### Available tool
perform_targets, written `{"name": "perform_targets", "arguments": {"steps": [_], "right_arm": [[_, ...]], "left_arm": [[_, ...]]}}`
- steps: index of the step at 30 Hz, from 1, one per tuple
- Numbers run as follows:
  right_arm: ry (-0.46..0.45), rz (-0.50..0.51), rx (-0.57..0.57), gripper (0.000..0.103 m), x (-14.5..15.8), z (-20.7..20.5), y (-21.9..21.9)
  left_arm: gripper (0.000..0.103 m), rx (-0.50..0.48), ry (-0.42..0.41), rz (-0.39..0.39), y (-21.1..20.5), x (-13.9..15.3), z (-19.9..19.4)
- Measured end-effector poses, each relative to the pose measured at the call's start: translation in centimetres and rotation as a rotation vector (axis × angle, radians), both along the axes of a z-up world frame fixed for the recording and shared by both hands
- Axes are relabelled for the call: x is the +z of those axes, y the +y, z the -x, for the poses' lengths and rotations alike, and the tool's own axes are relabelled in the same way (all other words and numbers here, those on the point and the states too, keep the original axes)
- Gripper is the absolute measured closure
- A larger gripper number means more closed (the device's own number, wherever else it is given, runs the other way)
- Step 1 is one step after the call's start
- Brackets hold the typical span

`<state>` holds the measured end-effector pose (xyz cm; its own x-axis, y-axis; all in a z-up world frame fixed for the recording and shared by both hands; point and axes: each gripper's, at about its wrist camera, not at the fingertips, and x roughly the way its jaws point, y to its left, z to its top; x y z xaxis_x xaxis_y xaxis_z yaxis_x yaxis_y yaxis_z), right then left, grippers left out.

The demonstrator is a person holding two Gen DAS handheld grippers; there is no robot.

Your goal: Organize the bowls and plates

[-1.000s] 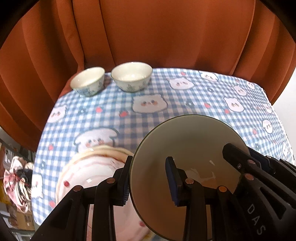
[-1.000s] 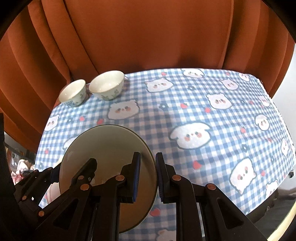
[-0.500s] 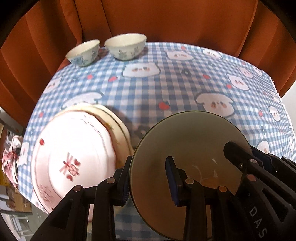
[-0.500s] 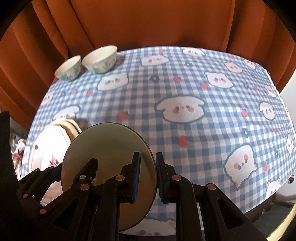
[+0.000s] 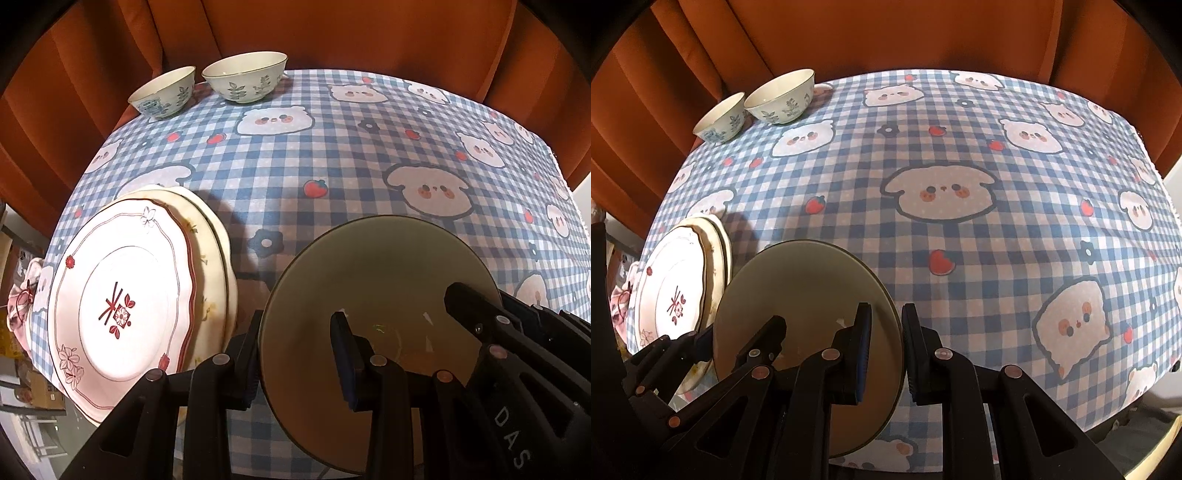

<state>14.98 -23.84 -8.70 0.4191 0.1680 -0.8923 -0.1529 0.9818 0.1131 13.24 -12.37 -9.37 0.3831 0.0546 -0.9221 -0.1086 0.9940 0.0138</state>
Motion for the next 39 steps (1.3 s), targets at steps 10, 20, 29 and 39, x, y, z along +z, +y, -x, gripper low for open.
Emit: {"name": "perform_targets", "arguments": {"steps": [10,20,29,39], "right_arm": [[0.004,-0.002,0.012,0.083,-0.3,0.4,-0.4],[0.016,0.035,-0.019,0.062,-0.4,1.4,-0.5],[-0.093,0.047,-0.064,0.034,2.9,2.7,0.5],[-0.168,0.05,-0.074,0.034,5.2,3.9,6.4]], "left_arm": [[0.064,-0.015,-0.009,-0.017,-0.7,0.1,0.7],[0.034,-0.043,-0.016,0.015,-0.4,0.7,1.8],[0.027,-0.078,-0.13,0.038,1.7,3.8,2.7],[0.027,-0.059,-0.185,0.03,7.9,5.2,3.5]]}}
